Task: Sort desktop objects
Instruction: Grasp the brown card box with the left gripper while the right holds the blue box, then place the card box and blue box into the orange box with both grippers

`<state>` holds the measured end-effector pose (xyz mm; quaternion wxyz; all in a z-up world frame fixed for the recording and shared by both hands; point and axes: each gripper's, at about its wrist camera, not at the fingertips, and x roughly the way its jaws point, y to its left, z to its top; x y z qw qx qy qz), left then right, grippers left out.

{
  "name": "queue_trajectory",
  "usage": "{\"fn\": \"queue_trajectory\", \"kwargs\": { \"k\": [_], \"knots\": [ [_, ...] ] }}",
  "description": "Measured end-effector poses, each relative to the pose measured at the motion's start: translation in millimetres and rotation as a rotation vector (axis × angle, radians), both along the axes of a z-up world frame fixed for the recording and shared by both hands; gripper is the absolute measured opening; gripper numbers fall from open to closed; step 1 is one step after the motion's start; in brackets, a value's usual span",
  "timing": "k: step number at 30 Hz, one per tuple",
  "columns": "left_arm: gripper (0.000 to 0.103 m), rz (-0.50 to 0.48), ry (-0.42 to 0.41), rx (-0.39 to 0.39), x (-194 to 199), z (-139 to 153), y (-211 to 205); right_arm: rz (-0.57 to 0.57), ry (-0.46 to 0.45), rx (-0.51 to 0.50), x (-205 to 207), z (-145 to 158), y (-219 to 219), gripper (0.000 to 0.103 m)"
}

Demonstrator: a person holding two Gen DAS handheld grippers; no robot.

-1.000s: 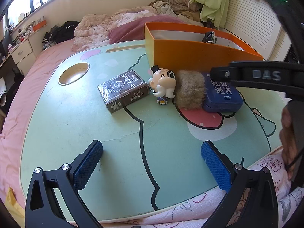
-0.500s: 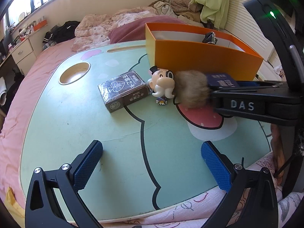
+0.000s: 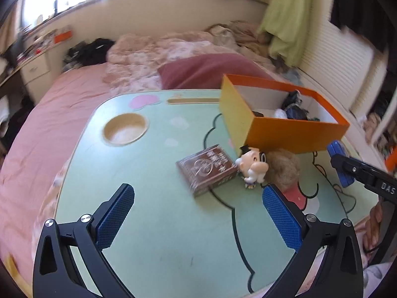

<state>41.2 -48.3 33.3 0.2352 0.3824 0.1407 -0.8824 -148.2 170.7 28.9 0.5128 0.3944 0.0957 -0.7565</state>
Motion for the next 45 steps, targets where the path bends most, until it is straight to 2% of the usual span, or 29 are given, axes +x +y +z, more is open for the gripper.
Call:
{"fn": "queue_trajectory", "kwargs": {
  "k": [5,7,8,9,10,11,12,13,20,23,26,29,31,33,35,37,41,45],
  "knots": [
    [0.103,-0.248,-0.149,-0.175,-39,-6,-5,0.018,-0.004,0.010,5,-1,-1,0.065],
    [0.102,-0.311,-0.192,-0.160,-48,-10,-10,0.020,-0.015,0.008,4,-2,-1,0.066],
    [0.097,-0.329,-0.201,-0.146,-52,-12,-13,0.021,-0.017,0.011,2,-4,-2,0.066],
    [0.082,-0.338,-0.203,-0.137,-55,-14,-15,0.024,-0.017,0.012,2,-5,-1,0.066],
    [0.073,-0.341,-0.211,-0.127,-58,-18,-16,0.026,-0.016,0.012,2,-6,2,0.065],
    [0.057,-0.333,-0.229,-0.116,-62,-23,-17,0.025,-0.014,0.012,3,-5,2,0.066],
    [0.047,-0.331,-0.204,-0.103,-59,-22,-17,0.024,-0.013,0.008,2,-5,3,0.066],
    [0.042,-0.338,-0.191,-0.074,-56,-23,-16,0.023,-0.014,0.004,1,-5,3,0.066],
    [0.042,-0.350,-0.111,0.020,-12,-21,15,0.001,-0.029,-0.064,-3,6,14,0.065],
    [0.042,-0.325,-0.046,-0.016,2,7,28,0.022,-0.067,-0.136,-8,22,22,0.066],
    [0.042,-0.335,0.064,-0.018,-2,52,31,0.006,-0.091,-0.166,-18,45,18,0.066],
    [0.042,-0.313,0.127,-0.025,-35,92,28,-0.020,-0.070,-0.158,-33,64,-3,0.066],
    [0.044,-0.281,0.152,-0.036,-59,103,24,-0.022,-0.059,-0.102,-45,69,-28,0.066],
    [0.082,-0.228,0.149,-0.020,-90,101,16,-0.060,-0.039,-0.031,-57,66,-54,0.066],
    [0.083,-0.163,0.137,-0.035,-106,92,9,-0.100,-0.003,-0.002,-63,64,-61,0.066],
    [0.083,-0.141,0.124,-0.036,-107,83,8,-0.118,0.006,0.000,-65,60,-56,0.066],
    [0.083,-0.182,0.124,-0.011,-75,64,22,-0.092,-0.028,-0.050,-56,48,-22,0.079],
    [0.083,-0.152,0.062,-0.006,-47,41,43,-0.038,-0.033,0.028,-30,23,0,0.080]
  ]
}}
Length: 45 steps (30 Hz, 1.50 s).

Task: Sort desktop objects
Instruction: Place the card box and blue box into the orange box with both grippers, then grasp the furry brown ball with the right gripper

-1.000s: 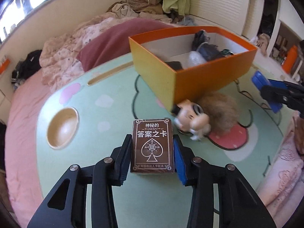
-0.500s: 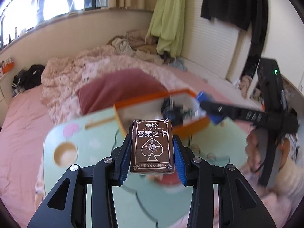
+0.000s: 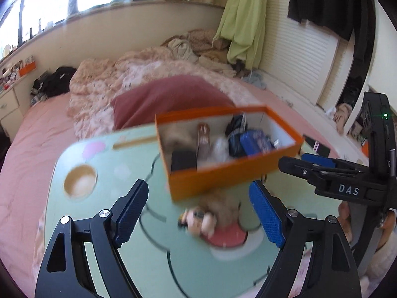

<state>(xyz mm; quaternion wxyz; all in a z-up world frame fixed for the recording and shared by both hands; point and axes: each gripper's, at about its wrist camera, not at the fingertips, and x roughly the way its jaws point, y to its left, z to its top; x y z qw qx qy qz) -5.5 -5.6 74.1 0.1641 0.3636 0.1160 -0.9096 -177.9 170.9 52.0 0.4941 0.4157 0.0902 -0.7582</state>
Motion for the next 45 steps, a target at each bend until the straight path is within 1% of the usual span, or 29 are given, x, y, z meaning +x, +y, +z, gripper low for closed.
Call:
{"fn": "queue_trajectory", "kwargs": {
  "k": [2,3,5,6,8,10,11,12,13,14,26,28,29,30,31,32,33,37,40,42,44,45],
  "knots": [
    [0.083,0.008,-0.044,0.026,9,-21,7,0.019,0.014,0.078,10,-17,2,0.080],
    [0.083,0.017,-0.069,0.036,12,-32,10,0.023,0.047,0.154,19,-30,0,0.080],
    [0.083,0.047,-0.108,0.063,16,-54,12,0.012,0.094,0.236,25,-44,-5,0.080],
    [0.084,0.065,-0.136,0.104,17,-68,10,0.014,0.124,0.255,28,-45,-8,0.080],
    [0.084,0.109,-0.133,0.067,21,-72,10,0.026,0.141,0.273,30,-49,-9,0.081],
    [0.087,0.141,-0.132,0.083,25,-76,5,0.040,0.161,0.287,34,-53,-10,0.087],
    [0.093,0.156,-0.130,0.079,26,-78,3,0.051,0.161,0.289,35,-56,-10,0.094],
    [0.103,0.162,-0.138,0.070,27,-80,2,0.062,0.162,0.293,35,-58,-11,0.099],
    [0.103,0.173,-0.152,0.055,25,-81,4,0.066,0.162,0.296,36,-59,-11,0.100],
    [0.103,0.177,-0.176,0.023,23,-85,6,0.069,0.160,0.302,36,-60,-11,0.103],
    [0.103,0.170,-0.174,0.016,23,-84,8,0.066,0.159,0.295,38,-60,-7,0.103],
    [0.103,0.170,-0.174,0.016,22,-84,7,0.058,0.149,0.268,39,-58,-5,0.100],
    [0.103,0.171,-0.174,0.016,22,-84,7,0.053,0.140,0.242,38,-55,-3,0.091],
    [0.103,0.171,-0.174,0.016,22,-84,7,0.053,0.123,0.209,36,-52,1,0.079],
    [0.103,0.171,-0.174,0.016,22,-84,7,0.055,0.109,0.188,35,-50,1,0.073],
    [0.103,0.172,-0.174,0.017,22,-84,6,0.064,0.093,0.171,35,-47,1,0.064],
    [0.103,0.172,-0.174,0.017,22,-83,6,0.083,0.085,0.153,37,-45,0,0.060],
    [0.103,0.172,-0.174,0.017,22,-83,5,0.174,0.114,0.075,56,-24,-12,0.060],
    [0.103,0.172,-0.173,0.017,22,-84,5,0.211,0.097,0.024,66,-10,-29,0.060],
    [0.103,0.172,-0.173,0.017,22,-83,5,0.229,0.065,0.032,69,-7,-47,0.060],
    [0.103,0.172,-0.173,0.017,23,-84,5,0.244,0.048,0.076,69,-13,-66,0.060],
    [0.103,0.172,-0.173,0.018,23,-84,5,0.250,0.026,0.105,69,-20,-75,0.057]
  ]
}}
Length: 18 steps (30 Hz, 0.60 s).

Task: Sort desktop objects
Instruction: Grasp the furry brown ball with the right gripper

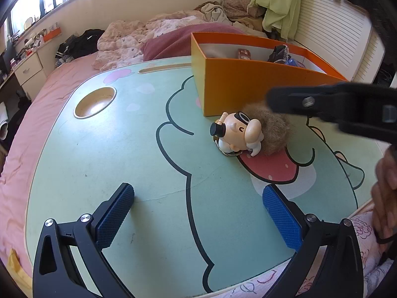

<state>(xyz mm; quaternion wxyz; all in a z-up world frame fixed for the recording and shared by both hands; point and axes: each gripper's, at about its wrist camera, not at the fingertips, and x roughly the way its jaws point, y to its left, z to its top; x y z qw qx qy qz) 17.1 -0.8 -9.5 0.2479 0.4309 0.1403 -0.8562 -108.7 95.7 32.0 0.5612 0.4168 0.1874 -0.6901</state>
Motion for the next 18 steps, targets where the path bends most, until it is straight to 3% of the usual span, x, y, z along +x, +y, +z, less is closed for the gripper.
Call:
{"fn": "queue_trajectory", "kwargs": {
  "k": [1,3,7,18],
  "knots": [
    [0.103,0.000,0.000,0.000,0,0,0,-0.001,-0.013,0.016,-3,-5,-5,0.053],
    [0.103,0.001,0.000,0.000,0,0,0,-0.021,-0.075,0.083,-11,-23,-10,0.019],
    [0.103,0.002,-0.001,-0.001,0,1,0,-0.062,-0.165,0.042,-28,-26,4,0.020],
    [0.103,-0.032,0.069,0.030,-8,23,-3,-0.237,-0.077,-0.094,-46,-11,70,0.020]
  ]
}}
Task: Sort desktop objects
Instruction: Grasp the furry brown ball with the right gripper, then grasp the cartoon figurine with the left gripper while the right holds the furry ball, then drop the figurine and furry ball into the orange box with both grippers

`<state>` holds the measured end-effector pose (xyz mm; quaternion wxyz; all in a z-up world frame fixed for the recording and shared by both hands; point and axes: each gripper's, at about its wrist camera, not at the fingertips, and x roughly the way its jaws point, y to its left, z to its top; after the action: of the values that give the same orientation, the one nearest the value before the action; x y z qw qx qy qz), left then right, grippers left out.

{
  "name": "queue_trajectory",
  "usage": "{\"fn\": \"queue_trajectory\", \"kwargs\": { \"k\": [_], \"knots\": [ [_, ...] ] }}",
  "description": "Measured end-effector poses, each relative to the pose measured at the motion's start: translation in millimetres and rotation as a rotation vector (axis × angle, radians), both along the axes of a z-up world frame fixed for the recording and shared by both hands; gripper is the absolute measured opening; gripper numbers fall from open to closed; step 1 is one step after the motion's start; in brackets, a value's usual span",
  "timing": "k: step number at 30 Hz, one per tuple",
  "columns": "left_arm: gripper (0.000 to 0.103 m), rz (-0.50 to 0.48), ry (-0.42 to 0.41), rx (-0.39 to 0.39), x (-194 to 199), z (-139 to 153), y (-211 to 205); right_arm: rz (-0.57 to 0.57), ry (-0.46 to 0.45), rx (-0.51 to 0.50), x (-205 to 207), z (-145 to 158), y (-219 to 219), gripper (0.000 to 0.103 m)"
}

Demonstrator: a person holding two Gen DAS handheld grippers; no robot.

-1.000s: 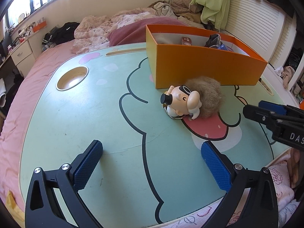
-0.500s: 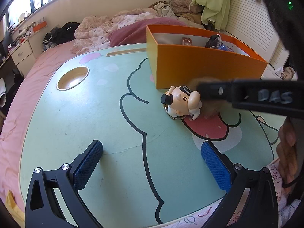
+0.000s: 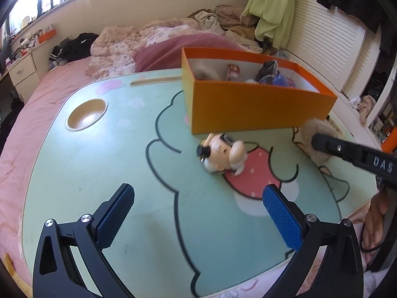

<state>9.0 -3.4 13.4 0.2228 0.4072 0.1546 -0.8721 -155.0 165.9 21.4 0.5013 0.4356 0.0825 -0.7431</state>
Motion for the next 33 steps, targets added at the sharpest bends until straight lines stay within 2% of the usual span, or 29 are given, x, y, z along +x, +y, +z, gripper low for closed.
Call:
{"fn": "queue_trajectory", "kwargs": {
  "k": [2,4,6,8,11,14,16,21,24,25,26,27,29,33],
  "knots": [
    [0.102,-0.018,-0.008,0.002,-13,2,-1,0.002,0.001,-0.009,0,-1,4,0.020],
    [0.086,-0.026,-0.024,-0.013,-24,1,-1,0.009,0.008,0.002,-1,-1,4,0.020],
    [0.048,-0.023,-0.049,-0.019,-34,-1,-4,0.015,0.016,0.005,1,-2,3,0.020],
    [0.045,-0.044,-0.054,-0.007,-37,-3,-2,0.018,0.023,0.005,0,-2,7,0.020],
    [0.042,-0.094,-0.017,-0.013,-29,4,11,0.016,0.036,0.001,0,0,9,0.020],
    [0.041,-0.126,0.030,-0.010,-22,22,21,0.009,0.082,-0.013,2,11,10,0.020],
    [0.041,-0.143,0.078,-0.007,-22,43,23,0.001,0.119,-0.046,-1,29,11,0.020],
    [0.041,-0.179,0.180,-0.060,-43,107,18,-0.046,0.136,-0.131,-27,81,2,0.020],
    [0.041,-0.177,0.223,-0.064,-68,134,7,-0.031,0.114,-0.130,-46,99,-18,0.023],
    [0.043,-0.150,0.240,-0.067,-76,137,0,-0.023,0.100,-0.115,-51,99,-27,0.024],
    [0.058,-0.117,0.252,-0.071,-85,137,-9,-0.025,0.083,-0.102,-59,97,-38,0.026],
    [0.078,-0.091,0.246,-0.070,-94,133,-20,-0.030,0.073,-0.099,-64,95,-44,0.041],
    [0.082,-0.046,0.208,-0.052,-104,120,-36,-0.044,0.056,-0.079,-76,85,-53,0.063],
    [0.082,-0.051,0.170,0.027,-92,81,-50,-0.053,0.030,-0.054,-82,69,-44,0.063]
  ]
}}
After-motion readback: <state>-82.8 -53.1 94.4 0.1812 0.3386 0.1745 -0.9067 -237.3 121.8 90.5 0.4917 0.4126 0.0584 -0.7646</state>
